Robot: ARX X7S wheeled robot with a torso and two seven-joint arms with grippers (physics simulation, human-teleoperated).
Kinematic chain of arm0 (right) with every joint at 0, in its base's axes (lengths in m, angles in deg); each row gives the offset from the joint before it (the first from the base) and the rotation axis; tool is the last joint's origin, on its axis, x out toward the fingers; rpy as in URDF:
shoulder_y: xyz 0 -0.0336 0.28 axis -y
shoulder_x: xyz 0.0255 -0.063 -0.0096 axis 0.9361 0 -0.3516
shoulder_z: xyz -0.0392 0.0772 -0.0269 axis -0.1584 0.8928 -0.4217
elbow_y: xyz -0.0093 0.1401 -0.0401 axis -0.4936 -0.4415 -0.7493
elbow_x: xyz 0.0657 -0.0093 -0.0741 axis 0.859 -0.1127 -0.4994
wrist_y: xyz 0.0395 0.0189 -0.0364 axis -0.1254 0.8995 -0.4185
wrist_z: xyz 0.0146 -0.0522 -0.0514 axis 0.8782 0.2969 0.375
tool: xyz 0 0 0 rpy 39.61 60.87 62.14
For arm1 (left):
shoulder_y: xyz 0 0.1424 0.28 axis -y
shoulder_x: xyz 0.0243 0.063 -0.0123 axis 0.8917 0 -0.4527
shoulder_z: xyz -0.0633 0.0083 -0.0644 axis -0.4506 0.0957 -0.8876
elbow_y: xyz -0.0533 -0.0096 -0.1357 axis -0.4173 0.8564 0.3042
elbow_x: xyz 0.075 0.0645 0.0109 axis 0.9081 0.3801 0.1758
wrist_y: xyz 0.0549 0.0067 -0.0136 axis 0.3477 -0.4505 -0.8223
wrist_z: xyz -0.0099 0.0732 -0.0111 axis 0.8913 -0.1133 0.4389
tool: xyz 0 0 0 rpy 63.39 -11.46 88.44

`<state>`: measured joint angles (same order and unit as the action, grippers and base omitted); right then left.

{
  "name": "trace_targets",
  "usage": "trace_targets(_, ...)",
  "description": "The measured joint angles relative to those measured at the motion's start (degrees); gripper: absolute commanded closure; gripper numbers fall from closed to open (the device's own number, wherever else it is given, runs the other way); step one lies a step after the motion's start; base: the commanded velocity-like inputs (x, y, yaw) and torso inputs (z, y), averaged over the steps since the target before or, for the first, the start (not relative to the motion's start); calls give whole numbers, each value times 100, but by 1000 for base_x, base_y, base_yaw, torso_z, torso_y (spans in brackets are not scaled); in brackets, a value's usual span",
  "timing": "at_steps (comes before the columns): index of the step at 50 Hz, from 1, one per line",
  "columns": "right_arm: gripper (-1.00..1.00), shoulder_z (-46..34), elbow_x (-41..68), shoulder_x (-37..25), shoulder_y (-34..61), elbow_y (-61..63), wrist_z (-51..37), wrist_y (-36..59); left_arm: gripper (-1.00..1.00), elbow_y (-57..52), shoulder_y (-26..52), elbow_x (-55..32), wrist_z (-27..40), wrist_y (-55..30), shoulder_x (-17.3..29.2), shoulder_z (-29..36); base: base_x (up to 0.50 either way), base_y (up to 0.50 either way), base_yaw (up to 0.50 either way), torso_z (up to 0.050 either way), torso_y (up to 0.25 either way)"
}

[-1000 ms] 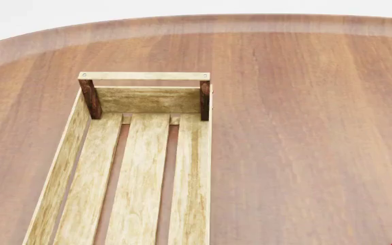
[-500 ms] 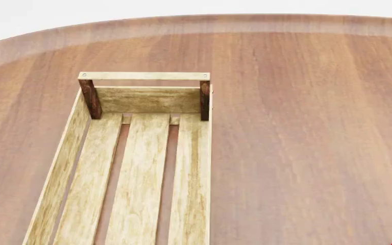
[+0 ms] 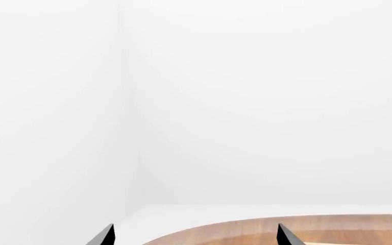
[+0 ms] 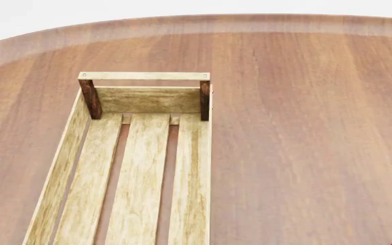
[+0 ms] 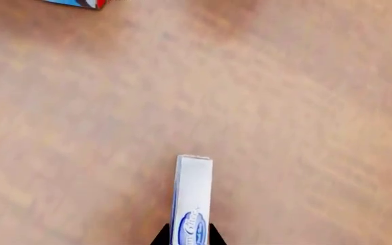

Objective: Pick up the cream cheese and put it in the tray.

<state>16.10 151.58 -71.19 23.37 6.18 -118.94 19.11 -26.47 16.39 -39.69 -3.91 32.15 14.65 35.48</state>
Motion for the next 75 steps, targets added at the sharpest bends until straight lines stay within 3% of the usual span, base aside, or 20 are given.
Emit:
trace_targets(12, 100, -6, 45, 2, -51, 124, -58, -88, -100, 20, 0, -20, 21, 31, 15, 4, 0, 0, 0, 0, 0)
trace_targets(38, 100, 263, 813, -151, -369, 2392, -762, 34, -100, 26, 16, -41, 70, 20, 47, 27, 0, 0, 0, 0, 0)
trace_targets(75, 100, -353, 1125, -1373, 298, 4679, -858, 566, -100, 63, 37, -67, 130, 10, 89, 85, 0, 0, 0, 0, 0)
